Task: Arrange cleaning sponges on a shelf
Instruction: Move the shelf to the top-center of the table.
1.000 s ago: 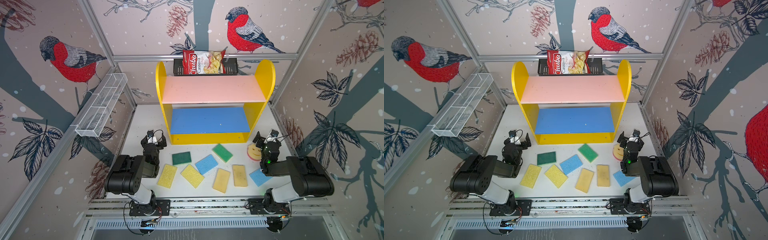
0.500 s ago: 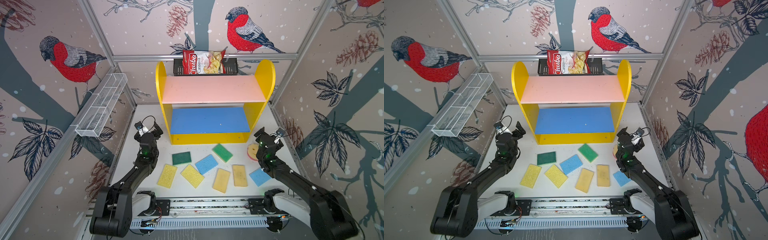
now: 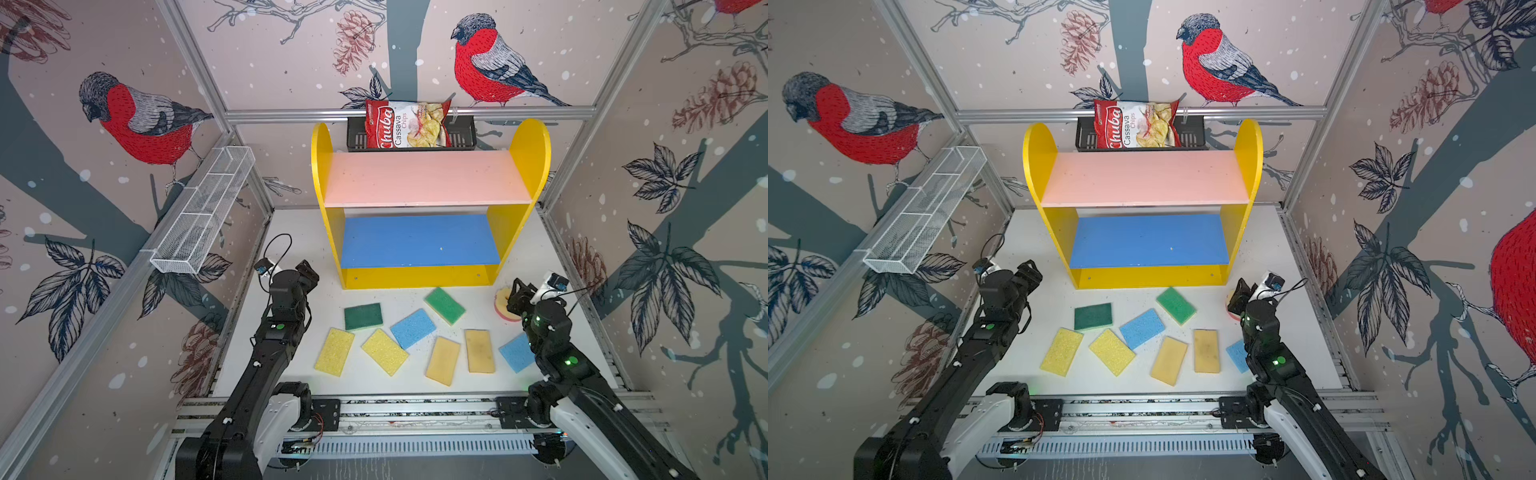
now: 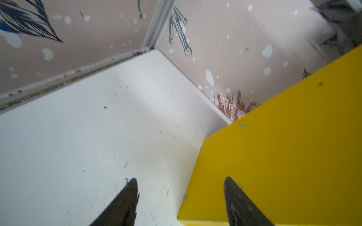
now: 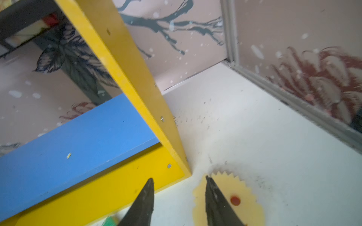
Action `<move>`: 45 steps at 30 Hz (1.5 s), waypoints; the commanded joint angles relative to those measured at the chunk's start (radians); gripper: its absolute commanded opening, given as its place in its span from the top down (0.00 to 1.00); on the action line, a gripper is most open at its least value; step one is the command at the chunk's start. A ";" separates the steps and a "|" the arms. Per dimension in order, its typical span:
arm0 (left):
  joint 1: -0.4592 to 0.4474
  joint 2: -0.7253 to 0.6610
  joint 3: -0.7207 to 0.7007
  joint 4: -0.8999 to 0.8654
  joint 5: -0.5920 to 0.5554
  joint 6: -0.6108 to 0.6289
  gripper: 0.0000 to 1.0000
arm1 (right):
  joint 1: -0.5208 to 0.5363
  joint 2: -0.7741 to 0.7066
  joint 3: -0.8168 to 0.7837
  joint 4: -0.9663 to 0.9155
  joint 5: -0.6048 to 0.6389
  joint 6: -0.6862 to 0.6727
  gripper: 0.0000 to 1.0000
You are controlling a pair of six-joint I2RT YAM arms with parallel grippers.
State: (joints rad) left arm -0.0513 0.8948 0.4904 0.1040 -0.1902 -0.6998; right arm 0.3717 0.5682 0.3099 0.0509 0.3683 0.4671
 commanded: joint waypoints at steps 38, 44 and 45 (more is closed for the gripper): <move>-0.104 0.566 0.192 0.234 0.257 0.061 0.80 | -0.381 0.748 0.293 0.376 -0.763 0.225 0.87; -0.123 0.648 0.249 0.252 0.271 0.066 0.82 | -0.372 0.805 0.334 0.390 -0.759 0.234 0.86; -0.126 0.660 0.258 0.255 0.274 0.064 0.83 | -0.372 0.811 0.339 0.388 -0.755 0.234 0.86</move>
State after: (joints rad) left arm -0.1490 1.5330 0.7231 0.2535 -0.0486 -0.6571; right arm -0.0116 1.3678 0.6308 0.3698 -0.3111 0.6838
